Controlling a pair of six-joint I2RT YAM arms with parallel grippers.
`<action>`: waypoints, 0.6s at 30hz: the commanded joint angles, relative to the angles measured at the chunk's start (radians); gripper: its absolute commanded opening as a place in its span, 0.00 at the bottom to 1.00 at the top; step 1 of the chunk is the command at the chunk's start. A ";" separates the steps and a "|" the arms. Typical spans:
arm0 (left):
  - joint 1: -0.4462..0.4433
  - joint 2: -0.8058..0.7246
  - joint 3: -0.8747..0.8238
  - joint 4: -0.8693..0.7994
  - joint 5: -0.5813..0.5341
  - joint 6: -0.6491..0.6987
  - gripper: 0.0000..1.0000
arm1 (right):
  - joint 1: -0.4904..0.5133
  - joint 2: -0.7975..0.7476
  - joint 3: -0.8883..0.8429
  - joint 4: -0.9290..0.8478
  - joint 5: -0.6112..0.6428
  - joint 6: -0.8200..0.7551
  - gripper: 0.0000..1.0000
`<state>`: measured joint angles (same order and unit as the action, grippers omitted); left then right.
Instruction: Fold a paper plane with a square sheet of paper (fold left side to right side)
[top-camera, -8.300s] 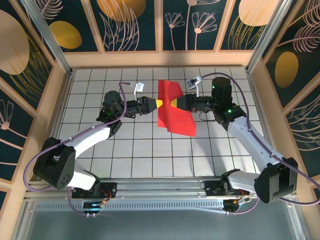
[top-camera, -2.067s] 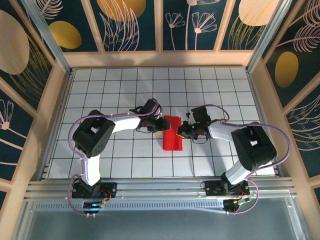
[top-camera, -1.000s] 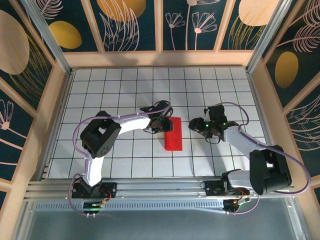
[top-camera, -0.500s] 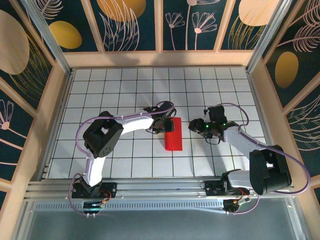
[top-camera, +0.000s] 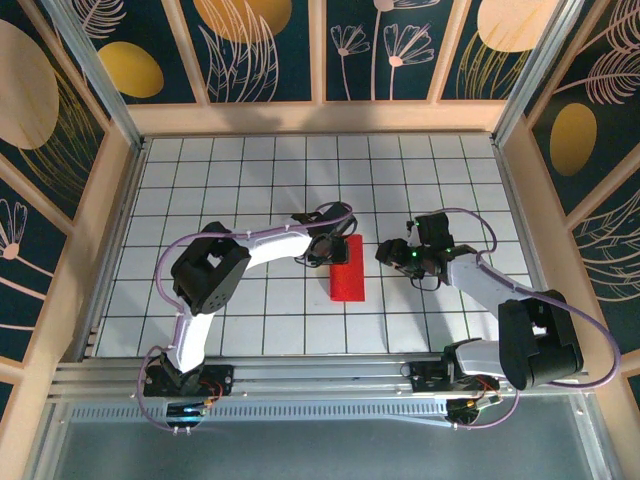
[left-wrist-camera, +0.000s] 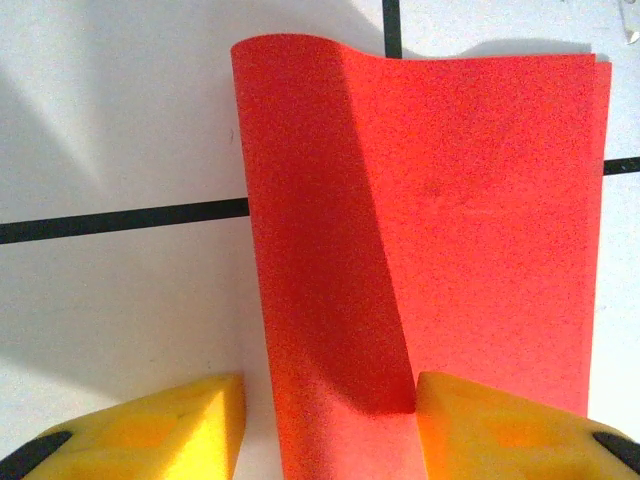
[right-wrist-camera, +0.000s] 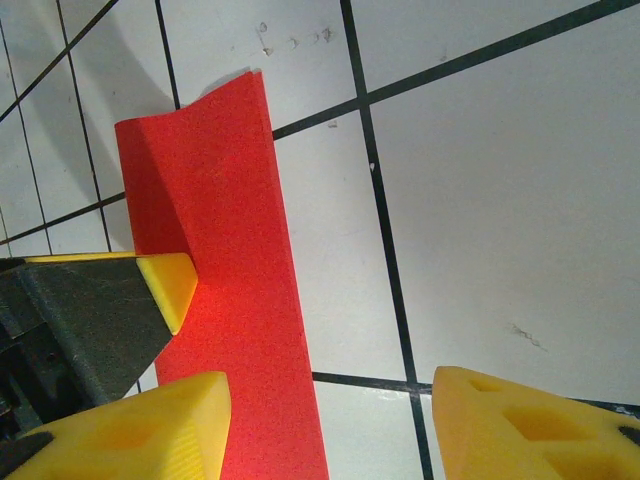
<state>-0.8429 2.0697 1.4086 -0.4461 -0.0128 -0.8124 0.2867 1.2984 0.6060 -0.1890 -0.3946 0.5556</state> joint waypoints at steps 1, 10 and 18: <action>-0.034 0.110 -0.003 0.011 0.094 -0.073 0.50 | -0.009 -0.011 -0.015 0.019 -0.016 -0.003 0.56; -0.042 0.122 0.000 -0.003 0.099 -0.047 0.49 | -0.009 -0.005 -0.017 0.023 -0.018 -0.002 0.57; -0.044 0.119 -0.009 -0.006 0.111 -0.021 0.50 | -0.010 0.005 -0.023 0.034 -0.031 -0.005 0.57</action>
<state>-0.8467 2.0846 1.4364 -0.4824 -0.0212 -0.8349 0.2855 1.2984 0.6056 -0.1753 -0.4129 0.5556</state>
